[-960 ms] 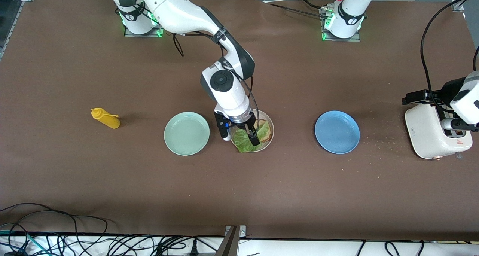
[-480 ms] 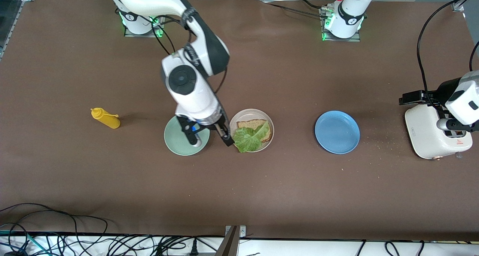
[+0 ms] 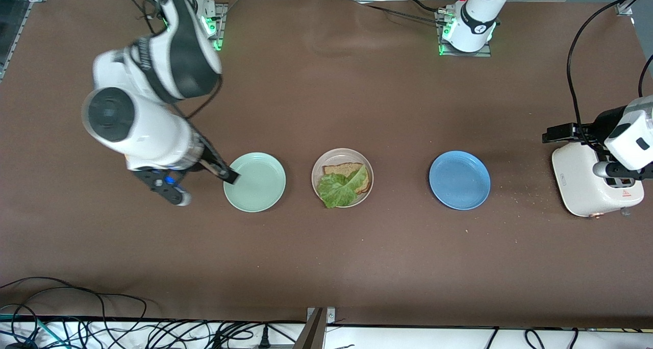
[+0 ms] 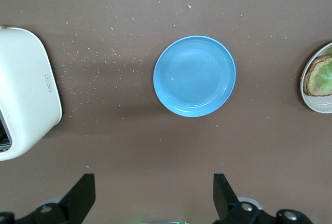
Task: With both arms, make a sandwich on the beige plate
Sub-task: 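Withdraw the right gripper from the plate toward the yellow mustard bottle, then position the open right gripper beside the yellow mustard bottle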
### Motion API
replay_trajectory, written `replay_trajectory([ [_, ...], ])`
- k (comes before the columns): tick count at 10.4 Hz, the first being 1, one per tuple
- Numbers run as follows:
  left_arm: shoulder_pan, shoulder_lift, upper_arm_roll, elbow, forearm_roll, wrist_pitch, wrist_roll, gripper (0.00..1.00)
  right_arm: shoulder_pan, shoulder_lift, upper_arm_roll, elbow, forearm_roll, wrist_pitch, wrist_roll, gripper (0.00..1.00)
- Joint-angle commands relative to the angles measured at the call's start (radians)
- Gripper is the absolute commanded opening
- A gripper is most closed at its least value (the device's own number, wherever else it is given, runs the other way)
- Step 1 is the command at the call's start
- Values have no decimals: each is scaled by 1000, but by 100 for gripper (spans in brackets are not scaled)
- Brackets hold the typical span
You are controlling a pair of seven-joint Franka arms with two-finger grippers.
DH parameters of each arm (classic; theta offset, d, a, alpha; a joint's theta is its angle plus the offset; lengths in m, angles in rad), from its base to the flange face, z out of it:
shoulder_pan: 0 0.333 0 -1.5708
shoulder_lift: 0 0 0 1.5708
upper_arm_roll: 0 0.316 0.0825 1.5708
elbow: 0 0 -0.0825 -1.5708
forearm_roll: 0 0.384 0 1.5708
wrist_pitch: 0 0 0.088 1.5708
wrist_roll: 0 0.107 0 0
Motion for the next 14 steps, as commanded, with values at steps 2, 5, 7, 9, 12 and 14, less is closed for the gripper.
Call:
replay_trajectory([
  [2,-18,0,5,11,35,-17,-10,100,12,-38,-197,-29,3,-74,-401,100],
  [5,-25,2,5,11,35,-17,-10,100,26,-79,-250,-116,-64,-54,-522,100],
  [7,-25,2,5,11,35,-17,-10,100,44,-93,-247,-150,-83,8,-528,100],
  [9,-25,2,5,11,35,-17,-10,100,44,-129,-248,-211,-78,65,-607,100],
  [12,-25,2,7,11,35,-17,-10,100,31,-167,-259,-269,-77,105,-735,100],
  [14,-25,2,7,11,35,-17,-10,100,-9,-167,-287,-280,-71,107,-932,100],
])
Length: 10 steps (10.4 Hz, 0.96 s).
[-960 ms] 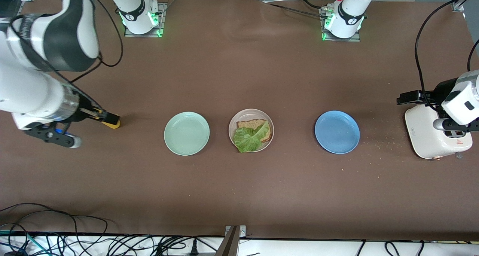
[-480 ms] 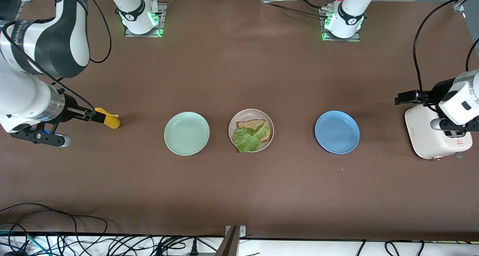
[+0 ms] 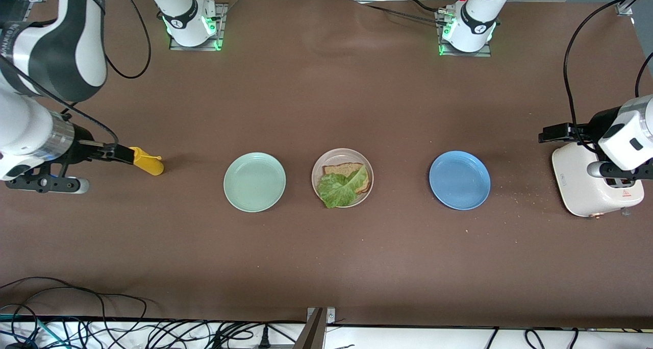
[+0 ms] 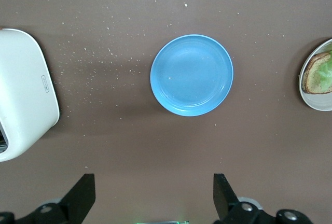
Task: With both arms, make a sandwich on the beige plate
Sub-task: 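Position the open right gripper beside the yellow mustard bottle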
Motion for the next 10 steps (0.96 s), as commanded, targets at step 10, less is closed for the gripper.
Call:
replay_trajectory([
  [10,-22,4,4,7,35,-17,-46,100,-335,-28,-8,-436,326,180,-1482,100],
])
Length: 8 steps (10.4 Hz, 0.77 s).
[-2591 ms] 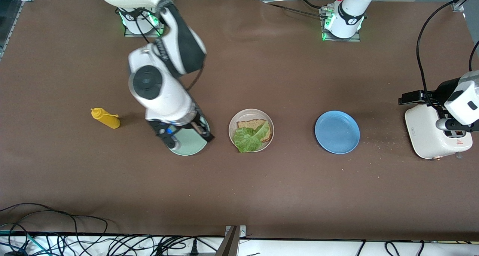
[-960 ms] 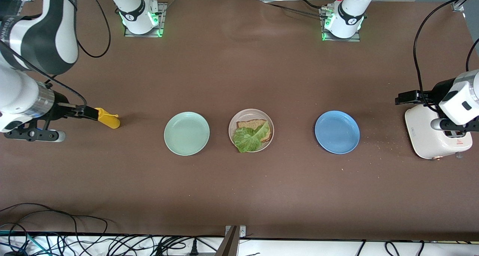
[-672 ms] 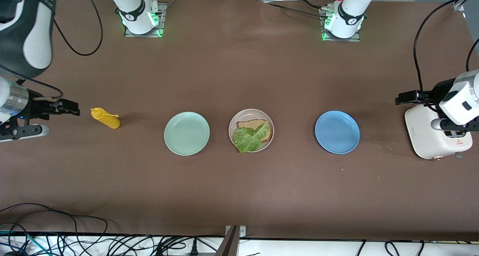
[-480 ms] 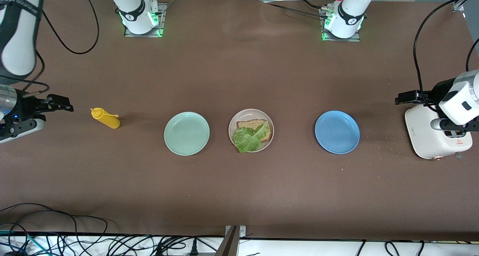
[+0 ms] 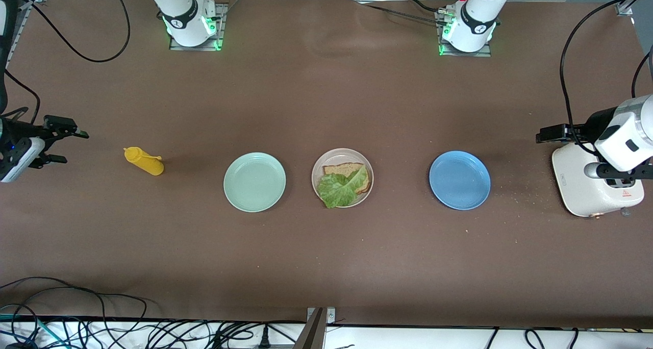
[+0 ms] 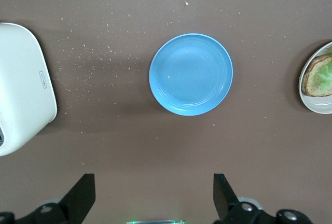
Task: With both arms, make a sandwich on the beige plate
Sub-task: 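Position the open right gripper beside the yellow mustard bottle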
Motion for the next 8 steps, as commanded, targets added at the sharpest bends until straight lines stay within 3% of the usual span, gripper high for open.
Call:
replay_trajectory([
  [1,-10,1,2,6,35,-13,-10,100,-17,-11,11,-115,88,88,-307,100],
  [4,-12,2,2,4,35,-13,-9,100,-40,90,14,-120,243,102,-703,100],
  [8,-12,2,2,4,35,-13,-9,100,-48,166,15,-135,384,93,-892,100],
])
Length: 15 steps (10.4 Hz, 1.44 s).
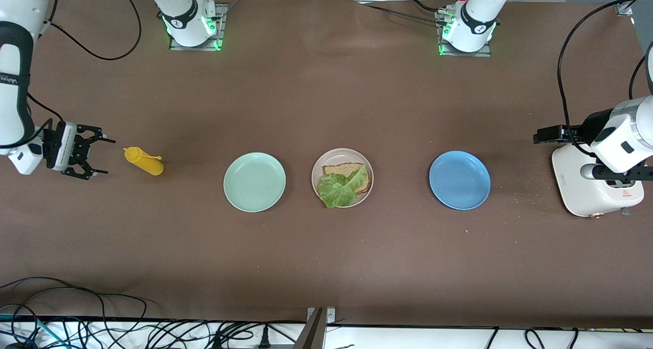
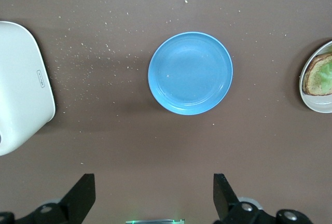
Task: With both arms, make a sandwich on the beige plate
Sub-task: 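Position the open right gripper beside the yellow mustard bottle, then close the right gripper around the yellow mustard bottle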
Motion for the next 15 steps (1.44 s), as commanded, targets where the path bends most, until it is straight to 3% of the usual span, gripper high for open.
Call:
replay_trajectory([
  [1,-9,-4,2,5,35,-12,-7,100,-20,23,13,-10,82,-1,-101,100],
  [4,-9,-4,2,3,35,-12,-10,100,-18,130,31,-12,262,-18,-241,100],
  [10,-7,-4,2,3,33,-18,-10,100,-32,149,53,-27,318,-82,-258,99],
  [12,-7,-4,2,5,33,-19,-10,100,-32,155,62,-36,340,-99,-258,92],
  [14,-7,-4,2,5,33,-19,-10,100,-32,157,68,-36,349,-96,-258,16],
  [15,-7,-4,2,3,33,-19,-10,100,-27,155,69,-35,349,-88,-256,0],
])
